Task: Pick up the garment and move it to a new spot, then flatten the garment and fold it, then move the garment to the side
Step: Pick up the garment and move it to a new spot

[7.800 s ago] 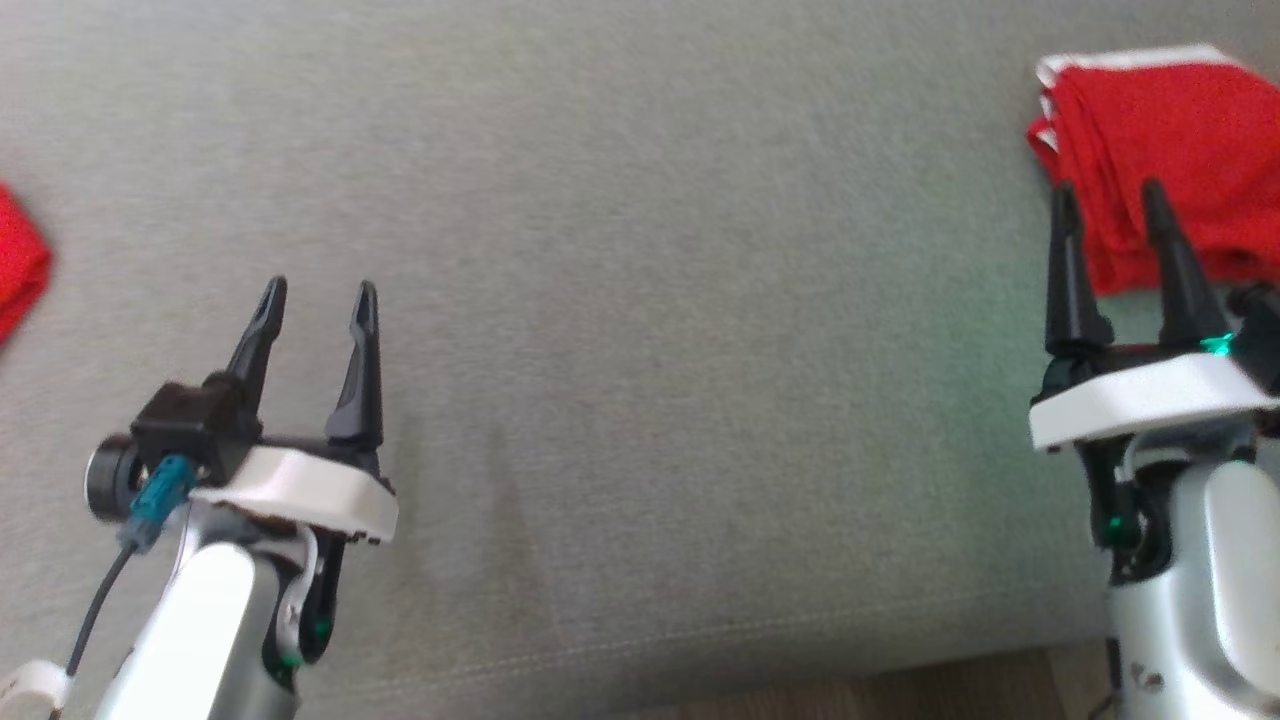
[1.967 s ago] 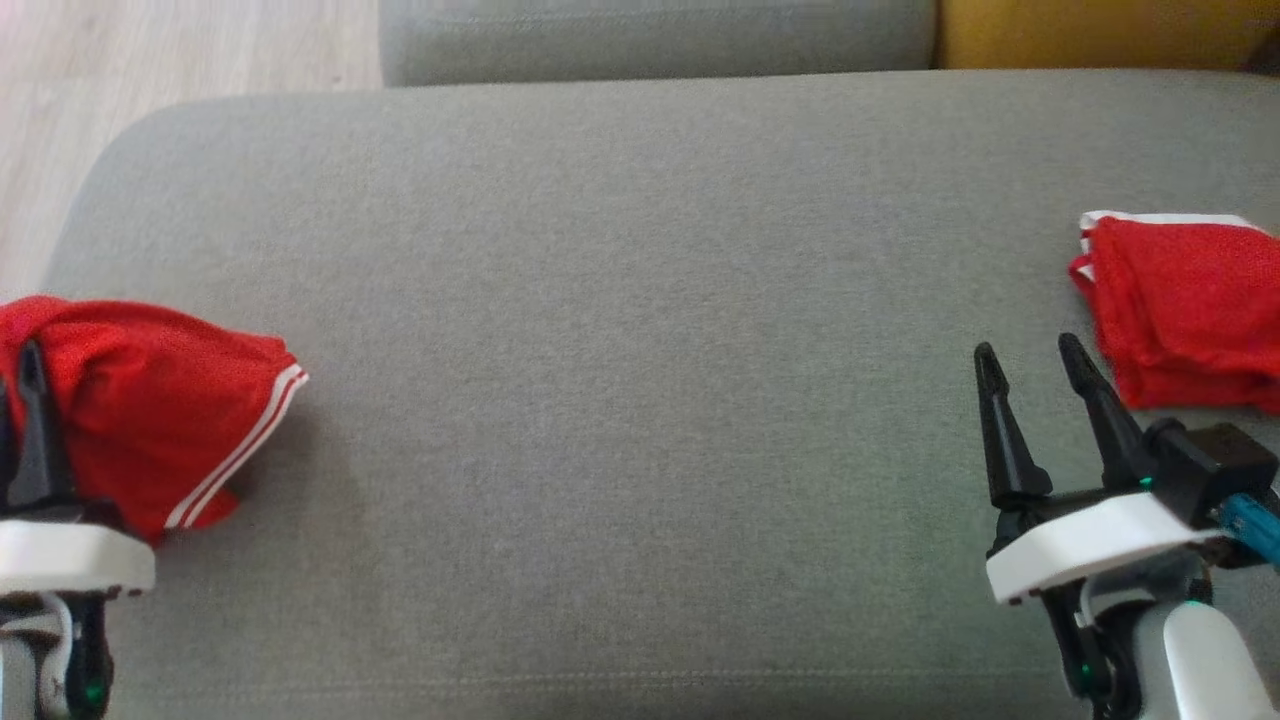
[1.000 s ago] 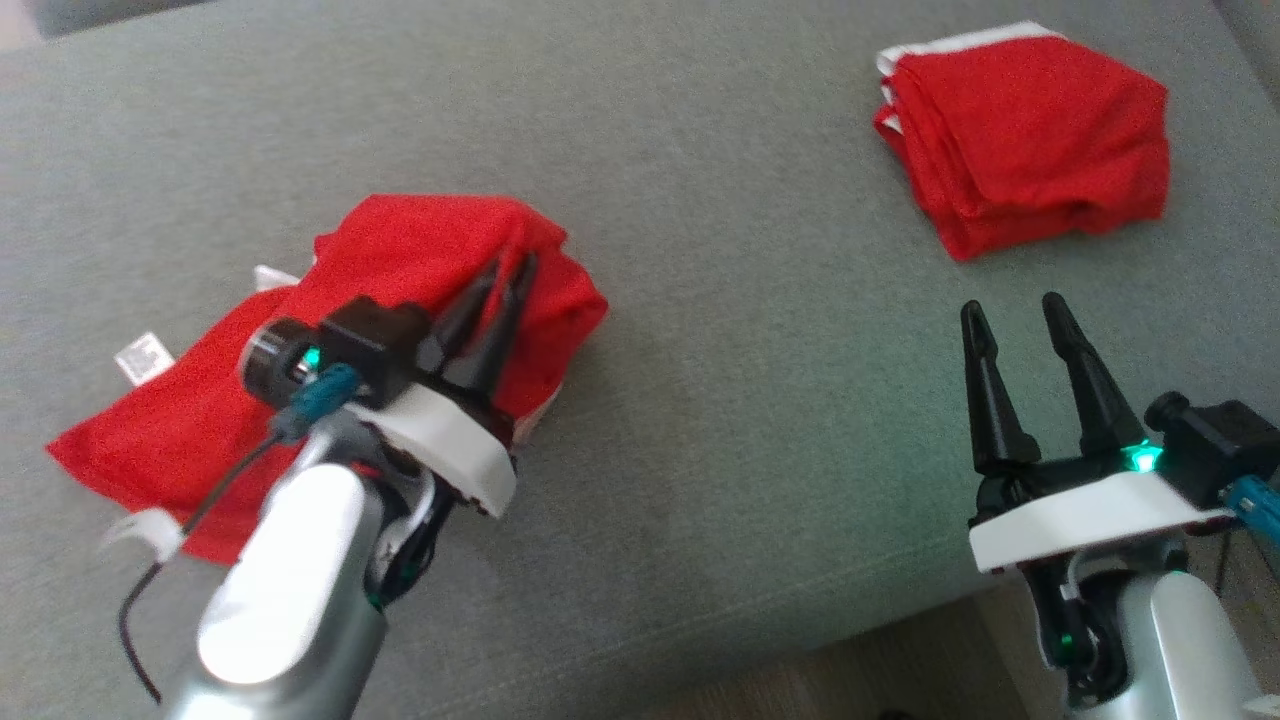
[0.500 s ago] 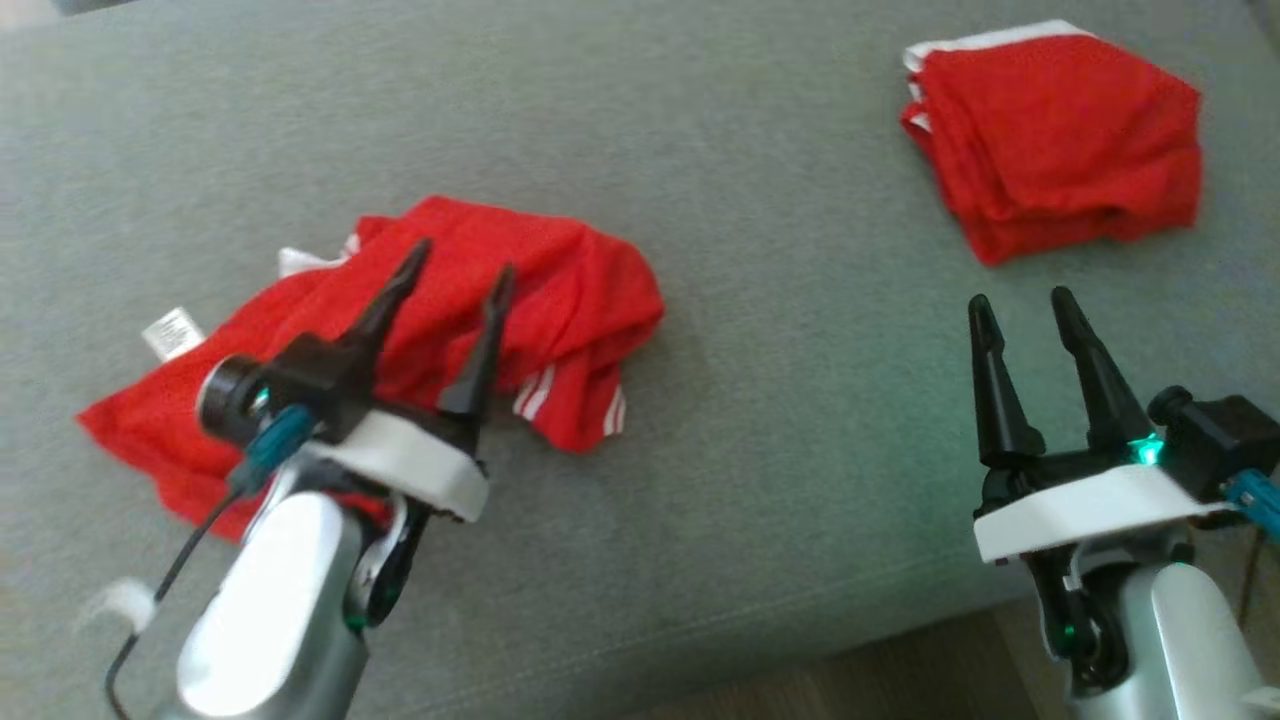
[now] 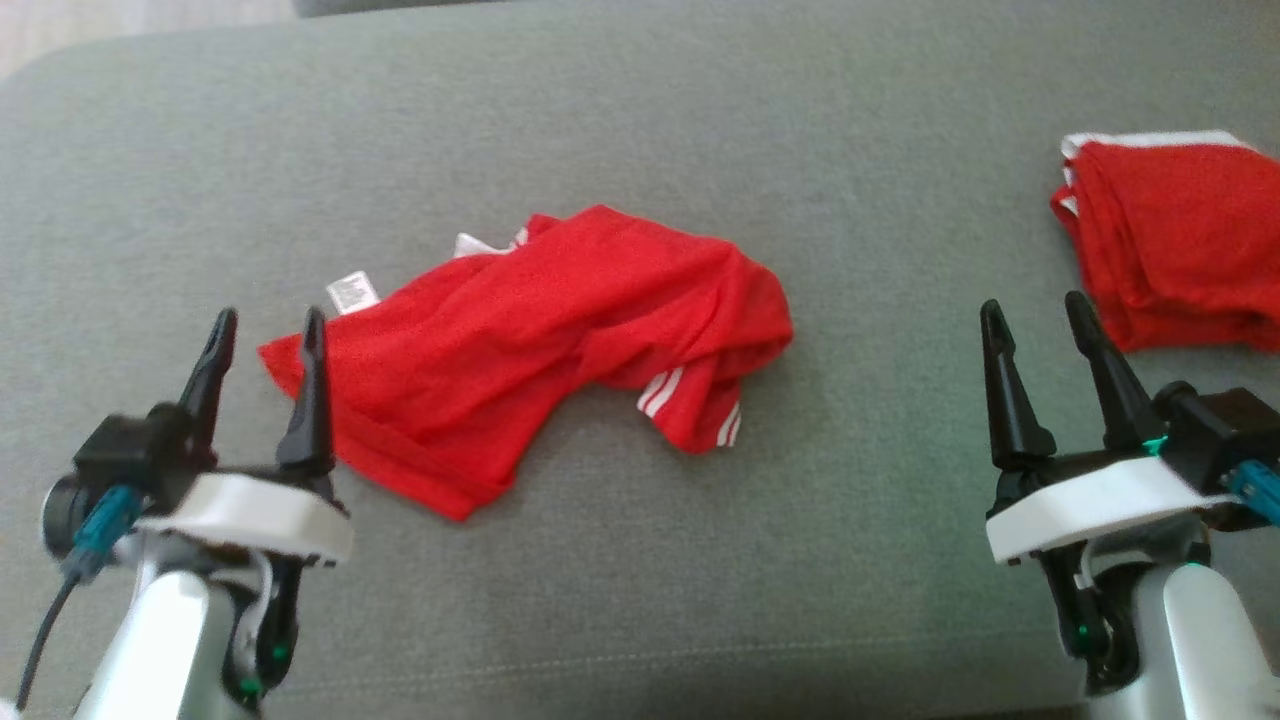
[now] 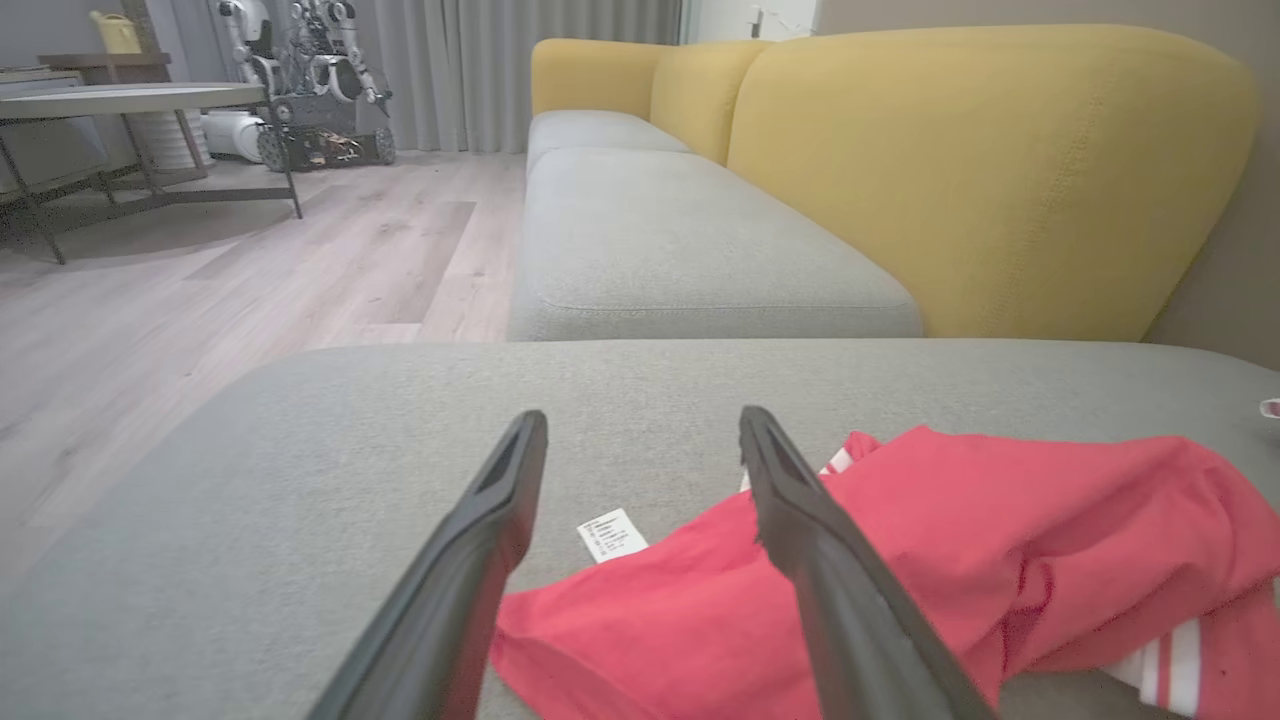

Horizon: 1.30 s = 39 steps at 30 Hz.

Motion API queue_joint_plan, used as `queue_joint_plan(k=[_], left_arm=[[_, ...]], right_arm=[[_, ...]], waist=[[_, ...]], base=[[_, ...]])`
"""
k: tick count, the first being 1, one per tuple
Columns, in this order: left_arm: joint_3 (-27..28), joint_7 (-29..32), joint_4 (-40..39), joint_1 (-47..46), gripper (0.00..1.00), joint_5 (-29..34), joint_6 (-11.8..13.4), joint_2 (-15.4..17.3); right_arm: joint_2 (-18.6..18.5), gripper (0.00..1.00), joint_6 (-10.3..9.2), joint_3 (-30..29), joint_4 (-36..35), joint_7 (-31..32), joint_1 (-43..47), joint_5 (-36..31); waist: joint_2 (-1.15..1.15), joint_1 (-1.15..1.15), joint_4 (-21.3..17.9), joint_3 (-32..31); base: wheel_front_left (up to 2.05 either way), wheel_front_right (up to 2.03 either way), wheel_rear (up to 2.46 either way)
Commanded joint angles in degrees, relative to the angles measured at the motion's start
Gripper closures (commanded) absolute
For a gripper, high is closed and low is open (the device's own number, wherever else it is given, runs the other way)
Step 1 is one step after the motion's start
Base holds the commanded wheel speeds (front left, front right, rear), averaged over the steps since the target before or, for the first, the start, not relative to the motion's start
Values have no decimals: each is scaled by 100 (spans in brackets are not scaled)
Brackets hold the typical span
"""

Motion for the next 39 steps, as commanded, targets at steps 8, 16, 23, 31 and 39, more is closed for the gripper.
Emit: queue_joint_plan(k=[8, 16, 23, 31, 39], left_arm=[[316, 83, -279, 348, 0, -220, 1, 271], [230, 188, -408, 792, 0, -269, 81, 253], [180, 270, -537, 1049, 0, -254, 196, 262], [151, 303, -631, 1106, 0, -229, 239, 312], [117, 321, -694, 1068, 0, -205, 270, 362]], right_arm=[[-27, 0, 37, 201, -82, 117, 60, -128], [-27, 0, 37, 255, -56, 217, 332, -185], [-27, 0, 37, 262, -149, 310, 547, -206], [-27, 0, 37, 261, -241, 367, 616, -211], [-27, 0, 37, 208, -285, 374, 639, -162]], waist=[[0, 0, 241, -441], [0, 0, 213, -792], [0, 0, 220, -975], [0, 0, 221, -1016], [0, 0, 217, -1000]], base=[[0, 0, 0], [0, 0, 0], [0, 0, 0], [0, 0, 0], [0, 0, 0]])
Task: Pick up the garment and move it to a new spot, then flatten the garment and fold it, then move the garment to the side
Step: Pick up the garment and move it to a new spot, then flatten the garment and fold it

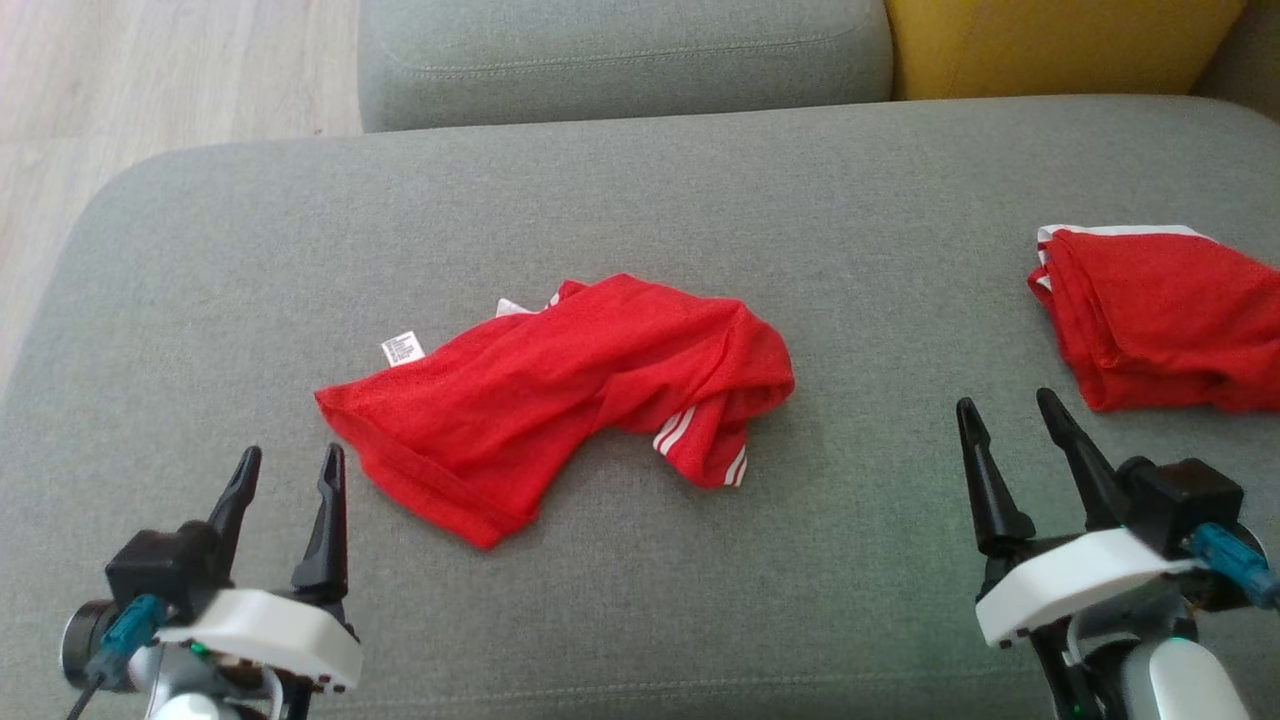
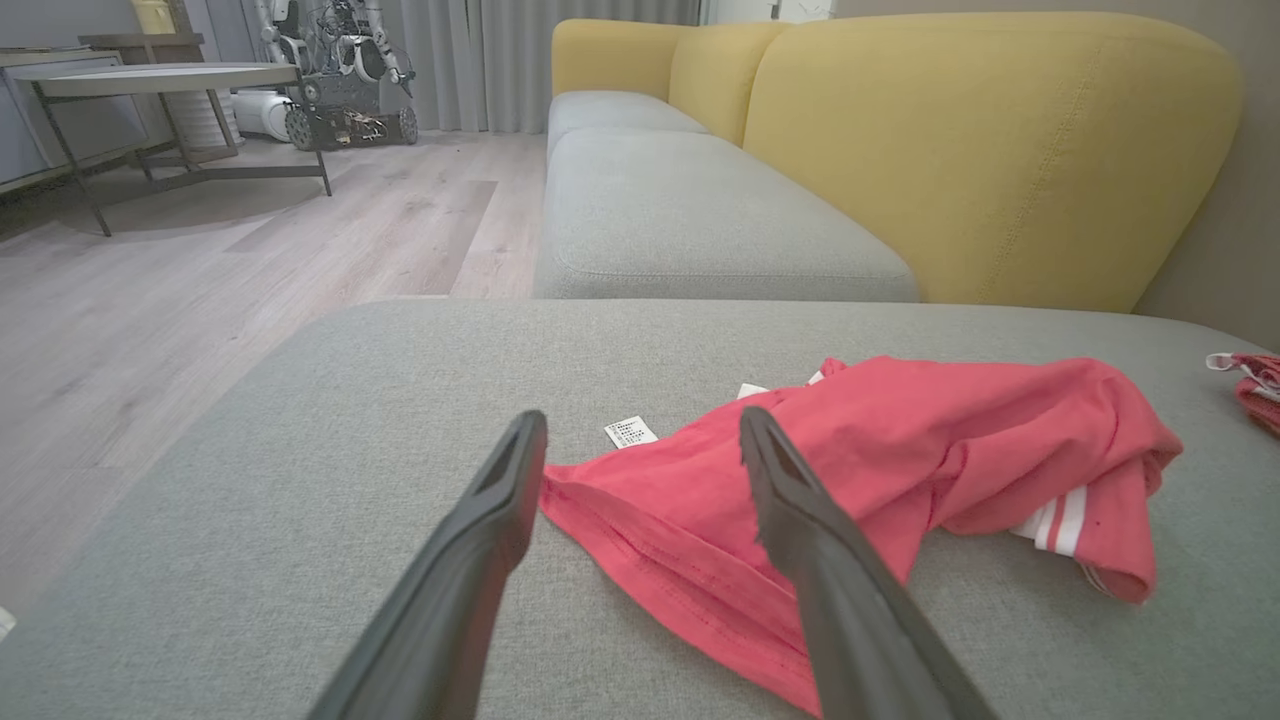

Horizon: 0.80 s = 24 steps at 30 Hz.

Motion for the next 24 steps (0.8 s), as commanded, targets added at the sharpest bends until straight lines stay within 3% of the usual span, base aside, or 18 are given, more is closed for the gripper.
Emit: queue_joint_plan(k=[1, 24], left_arm=[[194, 13, -213, -229, 0, 9, 38, 154], [112, -8, -315, -384, 0, 32, 148, 164]], right_arm=[[-27, 0, 37, 109, -229, 12, -99, 2], [-27, 0, 37, 93, -217, -23, -194, 10]], waist=[[0, 0, -5, 10], [0, 0, 12, 217]], base=[[0, 0, 0], [0, 0, 0]])
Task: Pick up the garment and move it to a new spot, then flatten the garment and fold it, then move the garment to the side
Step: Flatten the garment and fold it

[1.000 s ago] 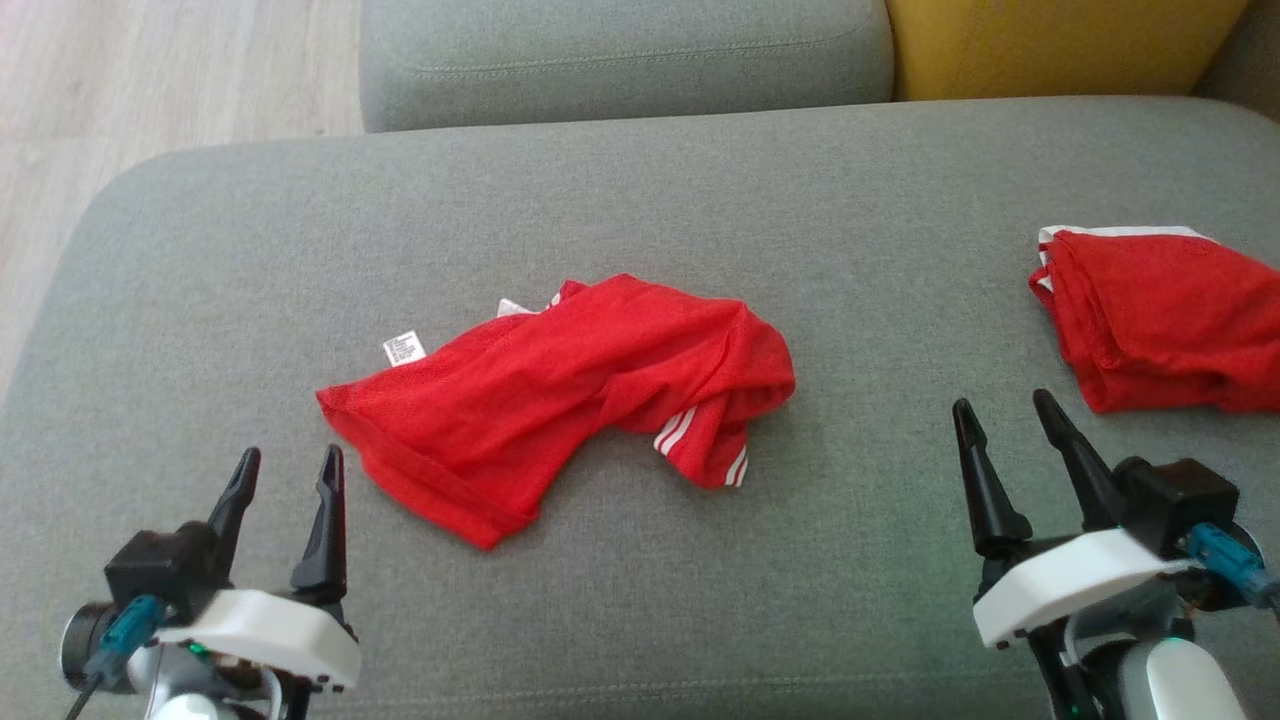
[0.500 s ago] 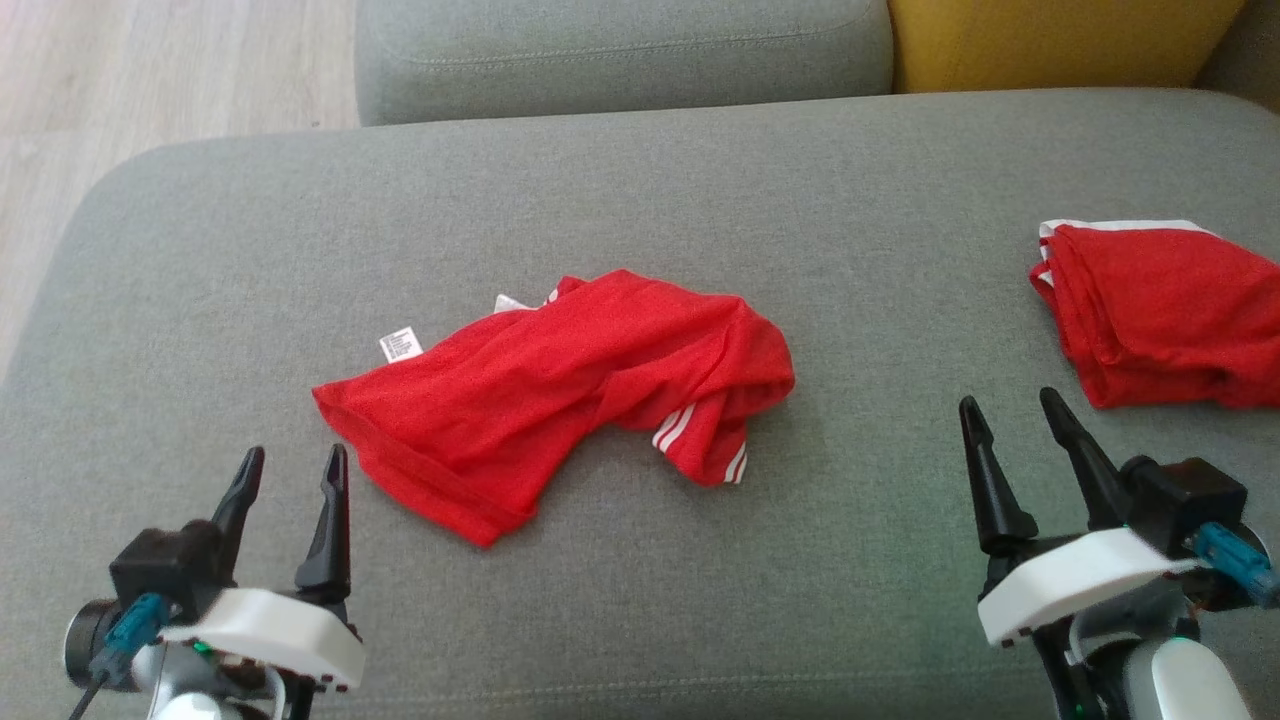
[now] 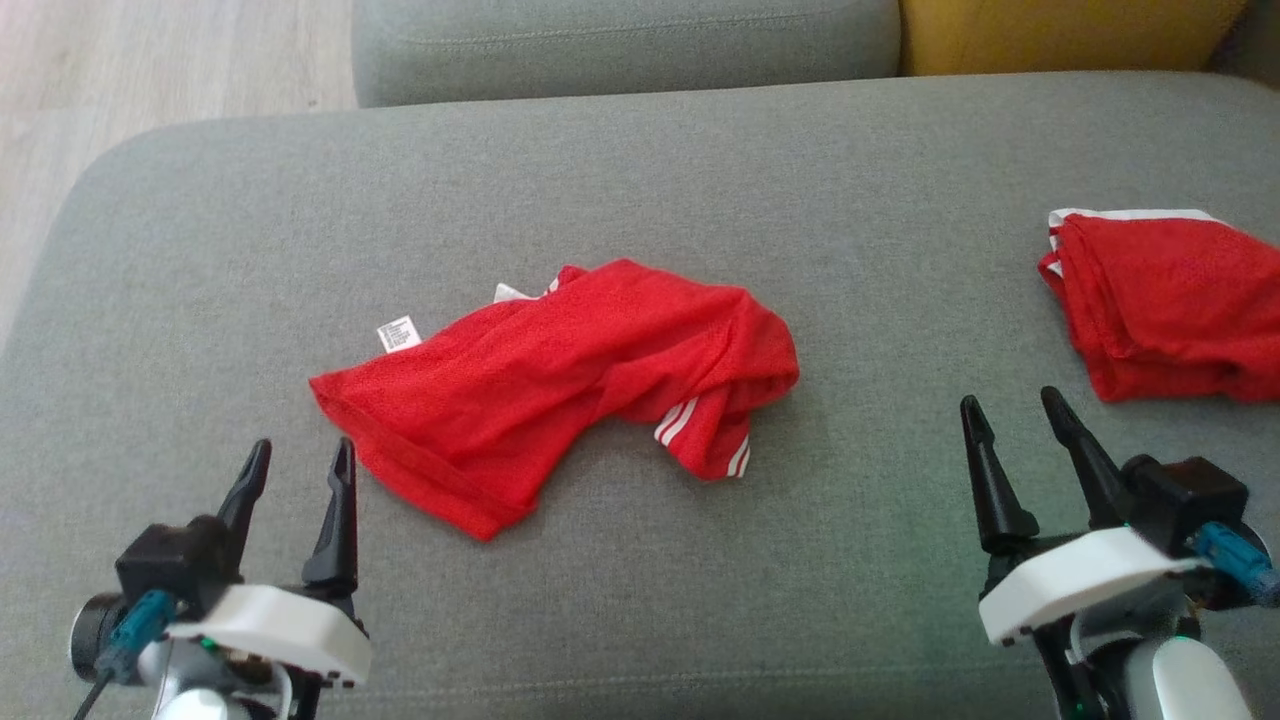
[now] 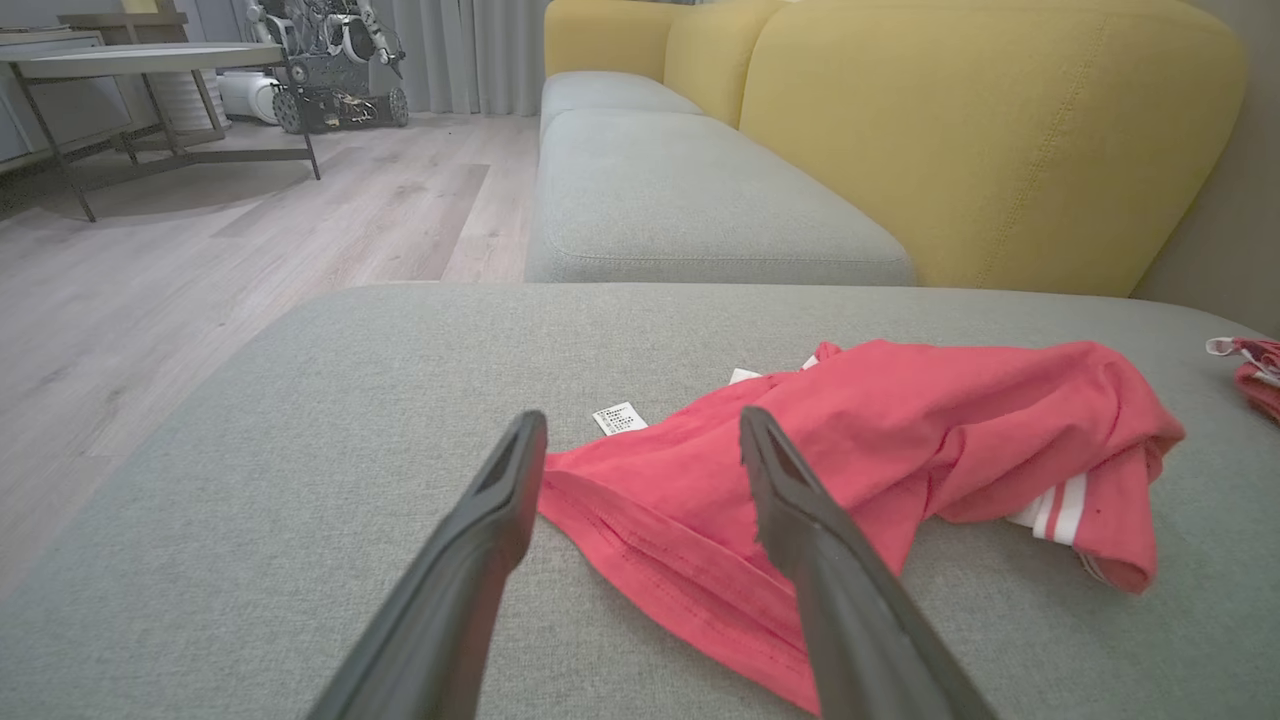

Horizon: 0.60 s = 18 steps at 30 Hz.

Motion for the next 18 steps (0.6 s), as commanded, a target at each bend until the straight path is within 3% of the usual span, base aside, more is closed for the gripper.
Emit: queue_joint_plan(k=[1, 8, 18], left_arm=[[232, -44, -212, -363, 0, 33, 30, 149], [197, -94, -233, -659, 0, 48, -42, 176], [43, -339, -33, -1544, 0, 98, -324, 67]], right_arm=[[-27, 0, 37, 133, -189, -21, -202, 18], [-27, 0, 37, 135, 197, -50, -642, 204], [-27, 0, 37, 407, 1542, -32, -2232, 362]], waist=[[0, 0, 13, 26], [0, 0, 146, 405], [0, 0, 553, 1350]], base=[[0, 0, 0], [0, 0, 0], [0, 0, 0]])
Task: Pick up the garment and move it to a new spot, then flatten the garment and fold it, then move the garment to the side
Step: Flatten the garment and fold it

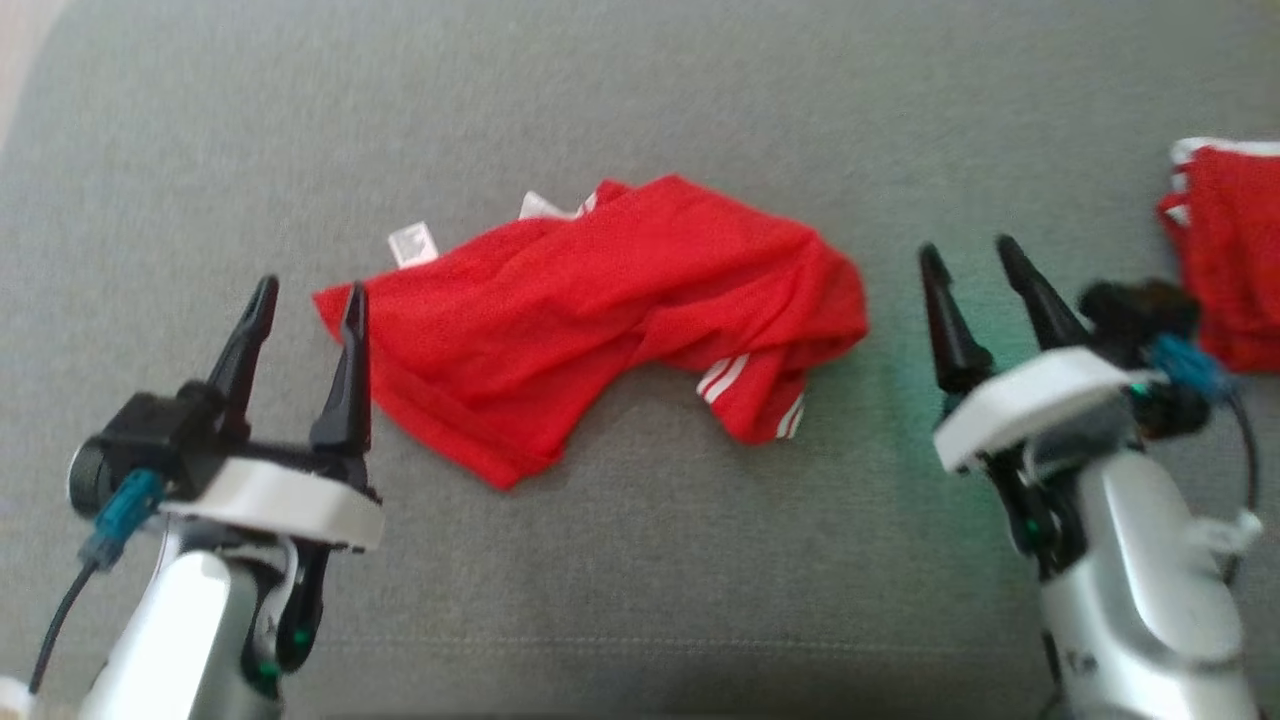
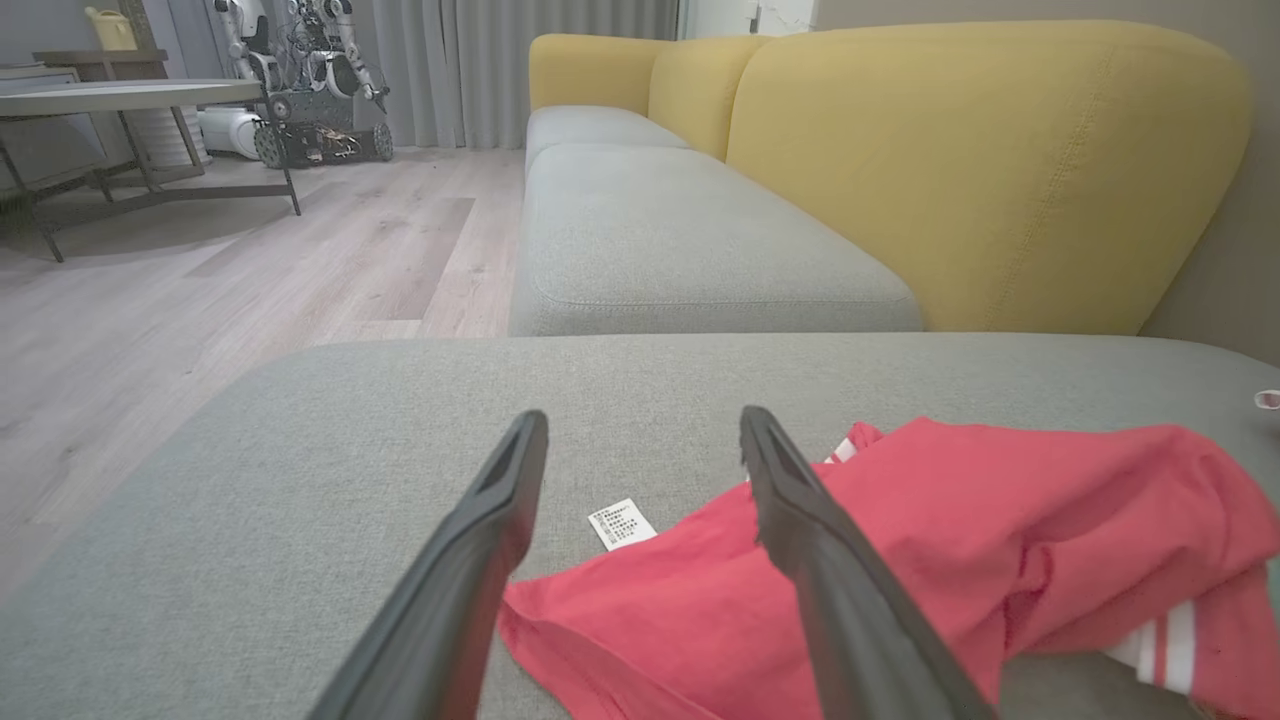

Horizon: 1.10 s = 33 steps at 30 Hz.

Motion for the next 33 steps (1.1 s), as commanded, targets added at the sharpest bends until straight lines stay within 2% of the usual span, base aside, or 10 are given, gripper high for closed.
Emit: queue_joint_plan(k=[1, 9, 10, 11, 12, 17, 23, 28, 30, 33], left_arm=[[198, -91, -97, -300, 0, 51, -34, 75], [148, -233, 145, -539, 0, 80, -121, -42], [152, -247, 171, -549, 0, 80, -127, -51], [157, -259, 193, -555, 0, 80, -132, -60], [161, -269, 212, -560, 0, 83, -135, -67], [189, -303, 289, -598, 0, 93, -157, -93], [224, -323, 321, -585, 0, 108, -165, -113], [261, -331, 304, -550, 0, 114, -159, -121], [279, -333, 291, -534, 0, 115, -154, -122], [286, -335, 277, -500, 0, 116, -153, -137]], right_arm=[[-14, 0, 37, 239, 60, 19, -301, 18], [-35, 0, 37, 782, 831, 398, -661, 180], [-48, 16, 37, 847, 897, 486, -665, 244], [-70, 66, 37, 898, 940, 549, -675, 302], [-90, 100, 37, 924, 963, 575, -690, 355], [-217, 100, 37, 868, 840, 504, -813, 511], [-504, 100, 37, 480, 422, 380, -1076, 318], [-852, 100, 37, 192, -280, 98, -1367, -251], [-901, 100, 37, 269, -622, 2, -1359, -513], [-916, 100, 37, 626, -956, 181, -1002, -876]], waist=[[0, 0, 225, 288], [0, 0, 369, 443], [0, 0, 369, 446], [0, 0, 367, 450], [0, 0, 362, 453], [0, 0, 300, 441], [0, 0, 185, 365], [0, 0, 98, 330], [0, 0, 63, 322], [0, 0, 18, 312]], base=[[0, 0, 0], [0, 0, 0], [0, 0, 0], [0, 0, 0], [0, 0, 0], [0, 0, 0], [0, 0, 0], [0, 0, 0], [0, 0, 0], [0, 0, 0]])
